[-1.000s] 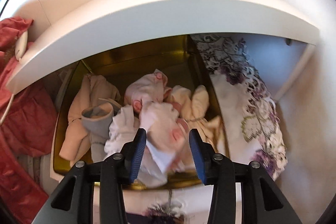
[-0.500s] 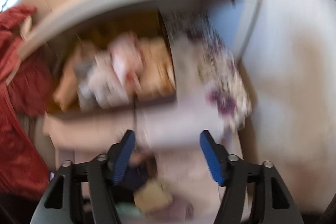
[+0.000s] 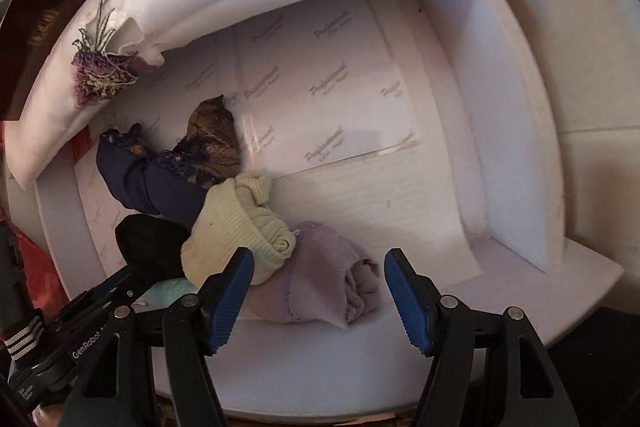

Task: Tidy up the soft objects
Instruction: 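Return the right tool to the drawer while the left tool grips the black knit item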

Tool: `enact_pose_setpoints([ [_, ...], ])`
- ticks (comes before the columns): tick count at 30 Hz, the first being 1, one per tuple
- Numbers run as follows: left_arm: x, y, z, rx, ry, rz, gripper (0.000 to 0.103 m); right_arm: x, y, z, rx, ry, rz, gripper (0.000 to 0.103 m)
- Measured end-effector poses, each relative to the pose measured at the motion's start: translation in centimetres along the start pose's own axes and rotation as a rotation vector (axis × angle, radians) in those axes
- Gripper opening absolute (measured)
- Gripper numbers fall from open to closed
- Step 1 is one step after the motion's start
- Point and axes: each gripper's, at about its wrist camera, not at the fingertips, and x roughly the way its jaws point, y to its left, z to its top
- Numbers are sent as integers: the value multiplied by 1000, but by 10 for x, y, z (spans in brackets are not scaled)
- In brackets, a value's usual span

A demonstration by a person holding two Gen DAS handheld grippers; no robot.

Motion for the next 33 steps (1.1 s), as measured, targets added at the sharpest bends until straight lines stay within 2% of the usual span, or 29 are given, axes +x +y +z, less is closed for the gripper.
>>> enact_pose_setpoints([
  [2, 0, 3, 0, -15, 5, -5, 47, 4, -2, 0, -4, 3, -15, 75],
  [12, -4, 8, -3, -24, 0, 7, 47, 12, -13, 3, 3, 3, -48, 83],
  [14, -8, 11, -2, -51, -5, -13, 46, 14, -8, 6, 2, 5, -57, 86],
  [24, -28, 32, 5, -235, -64, -155, 47, 16, -8, 11, -1, 2, -67, 87],
  [26, -26, 30, 6, -229, -50, -175, 48, 17, -5, 11, -3, 1, -69, 88],
  [30, -17, 15, 8, -162, -23, -168, 48, 19, -1, 11, -1, 2, -69, 88],
  [33, -12, 2, 12, -107, -19, -138, 52, 19, -2, 10, 7, 6, -65, 88],
])
